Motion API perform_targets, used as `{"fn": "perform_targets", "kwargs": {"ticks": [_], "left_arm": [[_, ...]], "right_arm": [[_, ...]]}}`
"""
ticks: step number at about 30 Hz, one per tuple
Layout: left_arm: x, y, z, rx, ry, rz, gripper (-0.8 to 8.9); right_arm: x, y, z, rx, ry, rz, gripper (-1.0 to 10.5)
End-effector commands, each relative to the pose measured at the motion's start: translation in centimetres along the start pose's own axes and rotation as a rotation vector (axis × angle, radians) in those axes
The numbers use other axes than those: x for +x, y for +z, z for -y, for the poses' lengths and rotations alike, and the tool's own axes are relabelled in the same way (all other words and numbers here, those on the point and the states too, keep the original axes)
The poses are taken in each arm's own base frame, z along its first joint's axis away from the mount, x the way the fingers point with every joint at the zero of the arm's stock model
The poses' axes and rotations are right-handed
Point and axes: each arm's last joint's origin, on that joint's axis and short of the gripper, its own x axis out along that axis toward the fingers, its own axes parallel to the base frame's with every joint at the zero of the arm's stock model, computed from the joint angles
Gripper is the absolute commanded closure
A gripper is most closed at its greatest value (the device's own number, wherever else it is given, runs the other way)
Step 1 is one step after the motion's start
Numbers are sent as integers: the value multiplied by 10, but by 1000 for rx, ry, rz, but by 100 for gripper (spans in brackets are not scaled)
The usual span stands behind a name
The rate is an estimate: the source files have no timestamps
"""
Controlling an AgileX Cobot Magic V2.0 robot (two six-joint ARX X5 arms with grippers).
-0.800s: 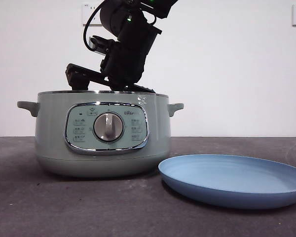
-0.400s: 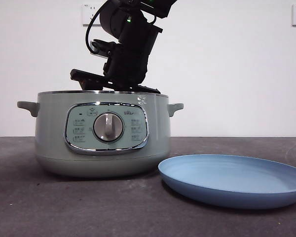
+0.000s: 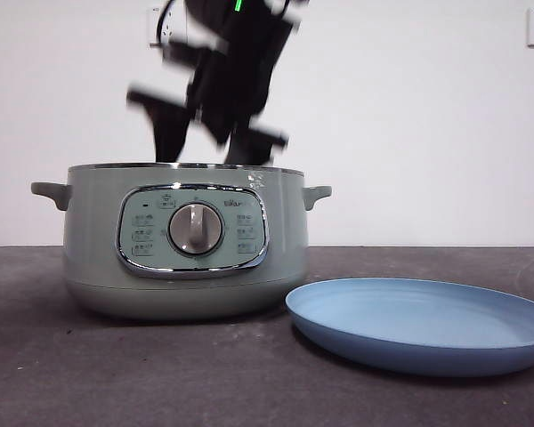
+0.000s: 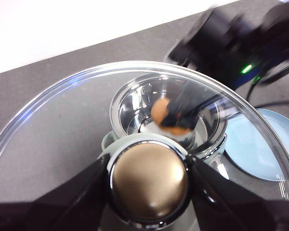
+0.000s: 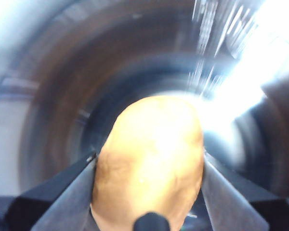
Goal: Take the potato out from the steamer,put the potato on the plate,close the lid
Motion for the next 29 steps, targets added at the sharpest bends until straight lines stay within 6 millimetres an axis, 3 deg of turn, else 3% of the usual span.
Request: {"fn": "perform_targets", "kwargs": {"ticks": [1,6,10,16,21,29], "left_arm": [[-4,4,0,0,1,58,822],[-2,7,0,2,-1,75,822],[-1,9,0,4,-5,88,822],[-2,10,0,7,-36,102,822],[-2,10,1,7,-52,105,822],[-2,10,1,7,-53,104,822]], "right_arm": [[-54,11,-4,-48,-23,95,959],[-124,9,-3,-89,-68,135,959],[-176,-5,1,-102,-114,121,959],[-218,-32,6,-97,-197,103,960],[-211,-68,14,-53,-219,79,960],[-163,-140,36,31,-245,22,959]]}}
